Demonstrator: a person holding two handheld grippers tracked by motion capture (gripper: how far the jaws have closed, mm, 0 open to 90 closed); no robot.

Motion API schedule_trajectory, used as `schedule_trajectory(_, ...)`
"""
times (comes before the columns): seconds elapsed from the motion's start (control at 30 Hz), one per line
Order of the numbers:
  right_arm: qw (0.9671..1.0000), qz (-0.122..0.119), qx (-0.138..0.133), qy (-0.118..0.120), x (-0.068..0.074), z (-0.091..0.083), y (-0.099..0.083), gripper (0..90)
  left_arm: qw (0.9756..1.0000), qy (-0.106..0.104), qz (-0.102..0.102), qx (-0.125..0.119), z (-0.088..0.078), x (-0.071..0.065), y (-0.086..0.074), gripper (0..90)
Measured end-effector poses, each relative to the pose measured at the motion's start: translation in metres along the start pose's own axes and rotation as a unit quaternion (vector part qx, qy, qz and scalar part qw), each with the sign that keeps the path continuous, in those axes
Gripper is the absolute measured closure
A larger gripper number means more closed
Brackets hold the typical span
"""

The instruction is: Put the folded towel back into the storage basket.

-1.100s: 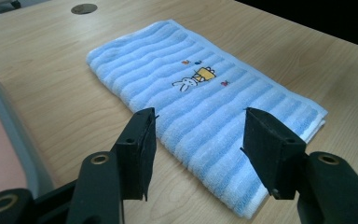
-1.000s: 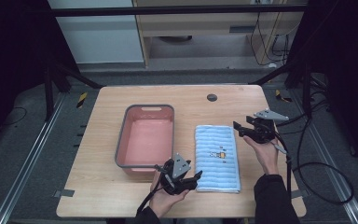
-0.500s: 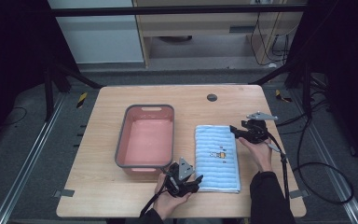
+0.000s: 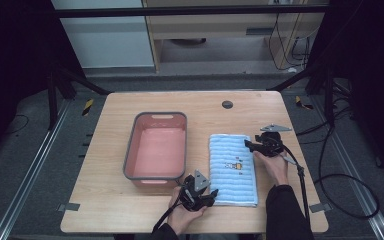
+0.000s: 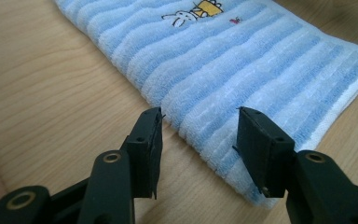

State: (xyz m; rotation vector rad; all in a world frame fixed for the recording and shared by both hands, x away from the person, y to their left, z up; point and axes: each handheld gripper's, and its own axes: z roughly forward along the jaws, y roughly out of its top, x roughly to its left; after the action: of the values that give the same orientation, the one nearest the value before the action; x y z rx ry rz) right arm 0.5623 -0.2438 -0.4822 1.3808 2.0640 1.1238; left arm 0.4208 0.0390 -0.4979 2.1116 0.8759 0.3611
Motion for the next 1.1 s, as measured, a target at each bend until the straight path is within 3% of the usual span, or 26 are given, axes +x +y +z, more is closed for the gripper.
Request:
schedule_trajectory(0.7, 0.9990, 0.008, 0.040, 0.020, 0.001, 0.020, -0.013, 51.6, 0.9999, -0.003, -0.012, 0.007, 0.008, 0.001, -0.004, 49.8)
schedule_trajectory(0.87, 0.9990, -0.003, 0.040, 0.018, 0.003, 0.020, -0.013, 59.1, 0.9997, -0.011, -0.018, 0.009, 0.007, -0.001, -0.003, 58.6)
schedule_trajectory(1.03, 0.9984, 0.010, 0.044, 0.033, 0.007, 0.020, -0.013, 75.1, 0.9992, -0.017, -0.033, 0.014, 0.008, -0.005, -0.002, 73.1)
schedule_trajectory(1.1, 0.9984, 0.009, 0.044, 0.034, 0.007, 0.020, -0.013, 76.1, 0.9992, -0.017, -0.034, 0.014, 0.008, -0.006, -0.001, 74.9)
